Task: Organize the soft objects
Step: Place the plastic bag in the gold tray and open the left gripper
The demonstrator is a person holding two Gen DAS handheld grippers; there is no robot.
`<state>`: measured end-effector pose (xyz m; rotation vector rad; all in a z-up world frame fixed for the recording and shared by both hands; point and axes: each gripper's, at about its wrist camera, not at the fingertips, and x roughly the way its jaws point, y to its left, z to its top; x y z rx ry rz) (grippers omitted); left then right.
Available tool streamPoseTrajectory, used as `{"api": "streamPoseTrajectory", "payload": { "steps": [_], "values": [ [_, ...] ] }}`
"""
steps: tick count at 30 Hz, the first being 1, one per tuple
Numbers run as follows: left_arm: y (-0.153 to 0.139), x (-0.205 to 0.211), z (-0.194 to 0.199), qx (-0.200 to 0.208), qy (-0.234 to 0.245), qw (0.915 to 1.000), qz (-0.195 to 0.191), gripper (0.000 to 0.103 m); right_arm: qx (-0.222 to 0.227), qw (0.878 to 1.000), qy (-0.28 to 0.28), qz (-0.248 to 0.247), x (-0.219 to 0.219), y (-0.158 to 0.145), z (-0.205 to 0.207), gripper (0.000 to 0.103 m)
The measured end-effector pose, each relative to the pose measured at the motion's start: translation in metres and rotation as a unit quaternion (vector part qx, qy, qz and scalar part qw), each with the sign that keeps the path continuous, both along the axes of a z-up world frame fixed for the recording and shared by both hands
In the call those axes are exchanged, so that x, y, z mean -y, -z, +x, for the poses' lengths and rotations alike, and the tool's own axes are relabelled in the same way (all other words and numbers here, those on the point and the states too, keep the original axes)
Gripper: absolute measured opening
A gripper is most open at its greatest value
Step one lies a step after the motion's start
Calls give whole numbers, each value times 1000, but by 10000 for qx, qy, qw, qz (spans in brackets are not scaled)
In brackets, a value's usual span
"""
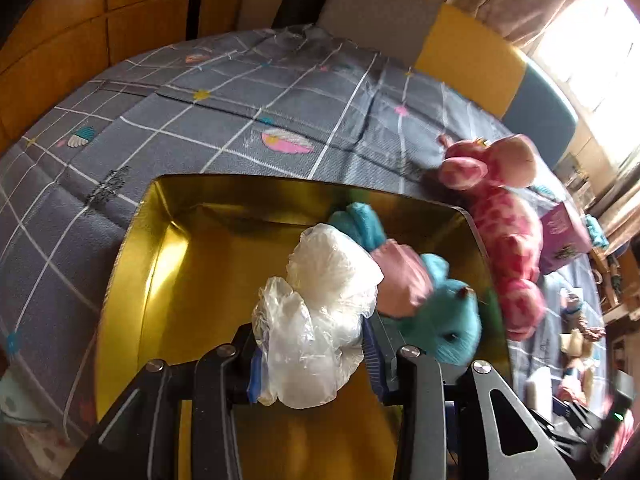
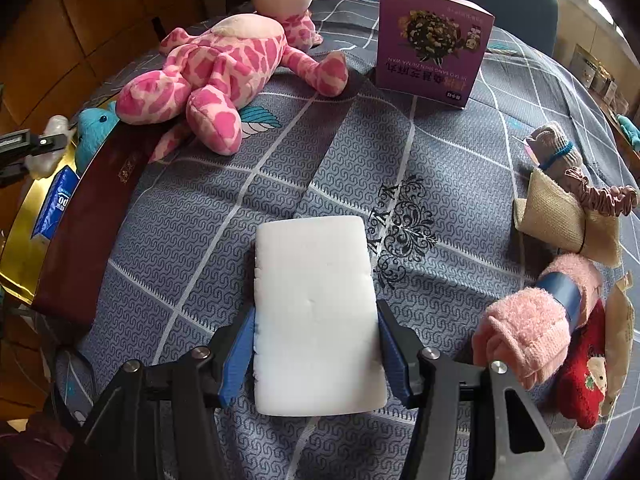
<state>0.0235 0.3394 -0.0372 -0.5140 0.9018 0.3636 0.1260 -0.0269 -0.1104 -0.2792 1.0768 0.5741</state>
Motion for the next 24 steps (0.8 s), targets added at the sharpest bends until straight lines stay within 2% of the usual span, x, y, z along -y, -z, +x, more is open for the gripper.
{"api": "streamPoseTrajectory", "payload": {
  "steps": [2,4,6,10,11,15,19,24],
  "values": [
    [9,-5,11,-143,-11,9999,-4,42,12,10000,4,-3,1,0,0,57],
    [17,-10,21,-161,-3,9997,-181,42,44,10000,-2,-21,0,0,0,57],
    [23,-11,30,-259,-10,9996,-74,51,70,10000,-4,-30,0,-1,-1,57],
    [28,-13,41,-264,-38,9996,19,86,92,10000,28,-26,0,-1,-2,57],
    [27,-13,41,-236,-94,9996,99,90,89,10000,43,-16,0,-1,-2,58],
    [15,-11,29,-87,-301,9986,430,90,121,9999,63,-13,0,-1,-2,58],
    [-3,2,9,-7,-410,9947,941,103,166,9998,89,24,1,-1,-3,58],
    [-26,24,-23,346,-561,9880,1397,103,262,9996,106,47,2,-1,-5,58]
  ]
}}
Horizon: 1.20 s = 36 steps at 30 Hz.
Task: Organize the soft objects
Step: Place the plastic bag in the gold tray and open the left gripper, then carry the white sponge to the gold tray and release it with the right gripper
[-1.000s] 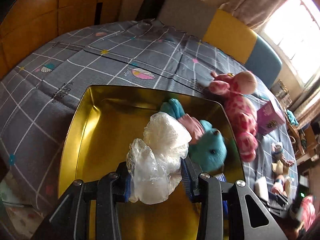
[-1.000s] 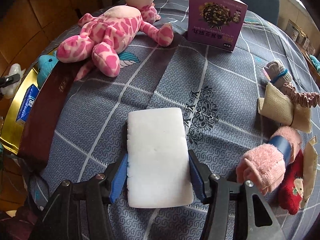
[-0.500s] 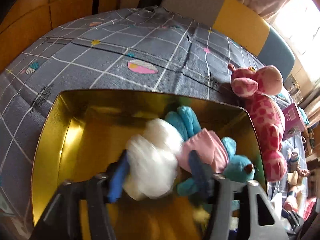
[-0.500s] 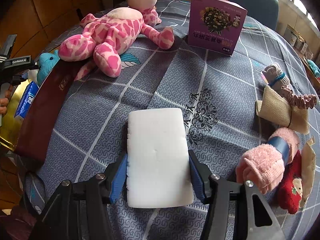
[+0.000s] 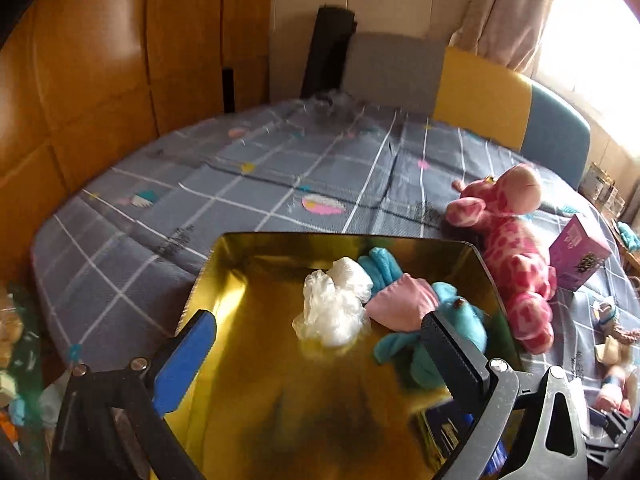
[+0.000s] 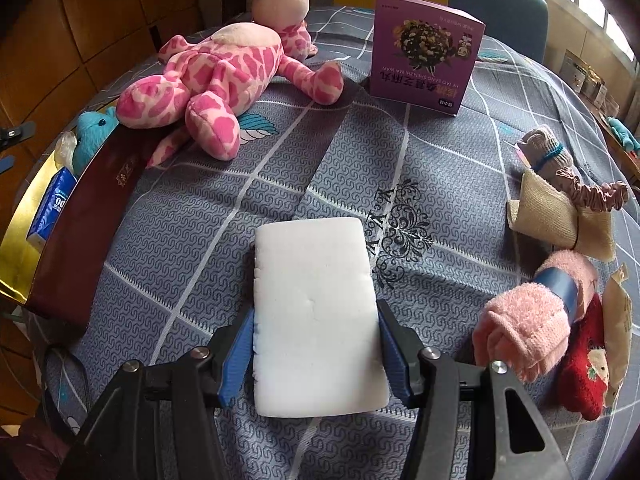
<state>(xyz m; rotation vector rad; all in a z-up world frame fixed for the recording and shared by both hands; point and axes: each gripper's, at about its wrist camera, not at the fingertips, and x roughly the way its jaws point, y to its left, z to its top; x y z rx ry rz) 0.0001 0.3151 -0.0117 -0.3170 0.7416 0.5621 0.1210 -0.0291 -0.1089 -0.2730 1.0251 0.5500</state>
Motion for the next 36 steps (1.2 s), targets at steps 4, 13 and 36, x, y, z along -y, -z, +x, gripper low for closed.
{"api": "streamPoseTrajectory", "payload": {
  "steps": [4,13,36],
  "values": [
    [-14,18,-22,134,-71,9995,270,103,71,10000,39,40,1,0,-2,58],
    [-27,48,-54,251,-136,9986,438,103,246,9996,124,75,2,0,-6,58],
    [-22,48,-89,374,-184,9989,231,103,499,9966,-457,474,-53,-82,-39,56]
  ]
}}
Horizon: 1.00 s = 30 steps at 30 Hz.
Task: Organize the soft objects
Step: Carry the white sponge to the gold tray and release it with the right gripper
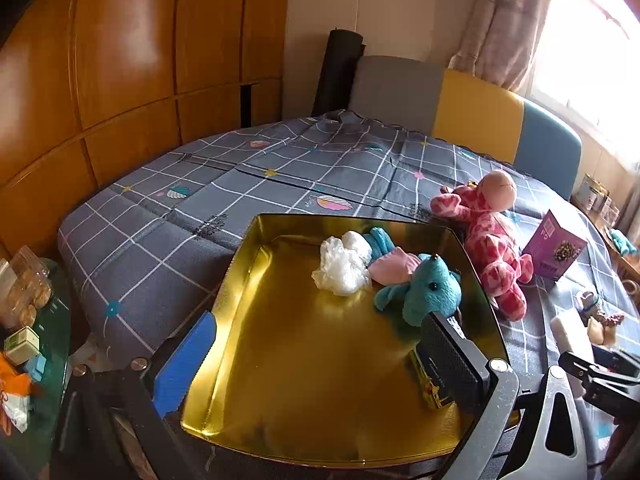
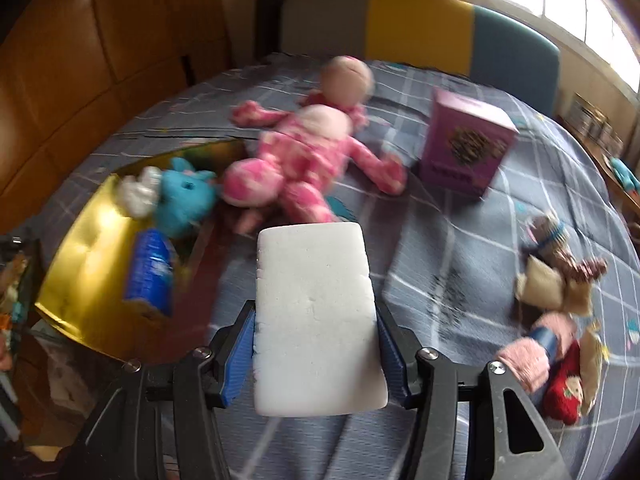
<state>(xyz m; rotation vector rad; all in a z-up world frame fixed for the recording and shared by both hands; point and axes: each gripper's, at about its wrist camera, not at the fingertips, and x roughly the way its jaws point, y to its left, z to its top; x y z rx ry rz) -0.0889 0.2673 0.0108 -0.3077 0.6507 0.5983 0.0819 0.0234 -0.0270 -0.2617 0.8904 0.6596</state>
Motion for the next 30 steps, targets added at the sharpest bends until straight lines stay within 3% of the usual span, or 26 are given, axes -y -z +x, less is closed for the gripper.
{"api": "streamPoseTrajectory", "payload": {
  "steps": [7,15,20,30],
  "values": [
    [-3,-10,-6,-37,-188,9998,15,103,-47,9946,-1036,45,-81,-24,-28,56],
    [-5,-25,-14,4,-387,9993,-2,103,-165,9836,-1779,-245,-161,-14,-42,56],
    [-4,-32,-17,2,-502,9987,-24,103,-252,9795,-1924,-537,-192,6,-40,56],
    [3,-39,-16,-95,-542,9985,-71,103,-503,9815,-1694,-730,-220,48,-18,60]
  ]
}}
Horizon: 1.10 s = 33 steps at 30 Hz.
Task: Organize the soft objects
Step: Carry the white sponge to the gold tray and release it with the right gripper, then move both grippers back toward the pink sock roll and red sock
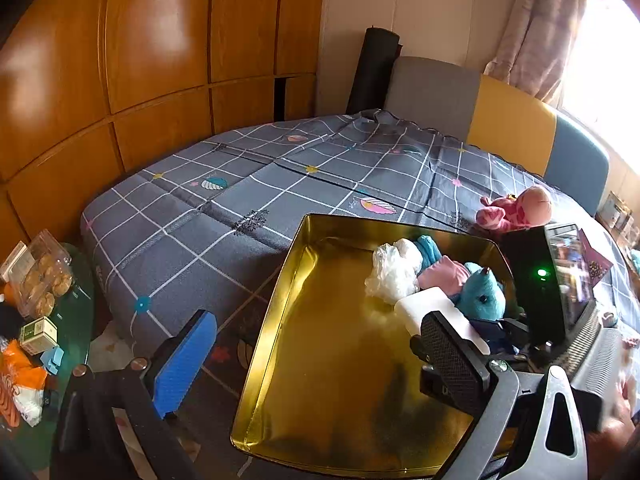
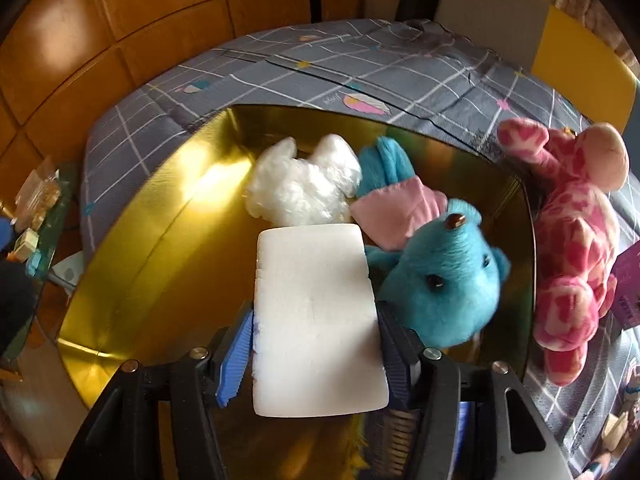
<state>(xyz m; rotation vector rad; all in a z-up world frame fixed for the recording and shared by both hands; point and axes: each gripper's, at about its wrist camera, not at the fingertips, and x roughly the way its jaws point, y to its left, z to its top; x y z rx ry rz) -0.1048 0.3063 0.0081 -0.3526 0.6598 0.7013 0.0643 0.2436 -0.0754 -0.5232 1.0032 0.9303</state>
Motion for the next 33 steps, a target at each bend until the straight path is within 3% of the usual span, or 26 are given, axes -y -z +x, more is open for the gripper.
{"api": "streamPoseTrajectory", "payload": {
  "steps": [2,5,23,33],
  "values": [
    [0,1,1,-15,26,10000,32,103,-111,9999,74,69,4,2,3,68],
    [-1,5,2,-27,68,9999,115,103,-162,9995,139,235,12,-1,3,69],
    [-10,22,3,14,260,9991,346,103,200,9915,720,1067,69,-48,-1,70],
    [-15,39,7,-42,493,9977,466,103,460,9808,1357,1323,149,-67,7,70]
  ]
}}
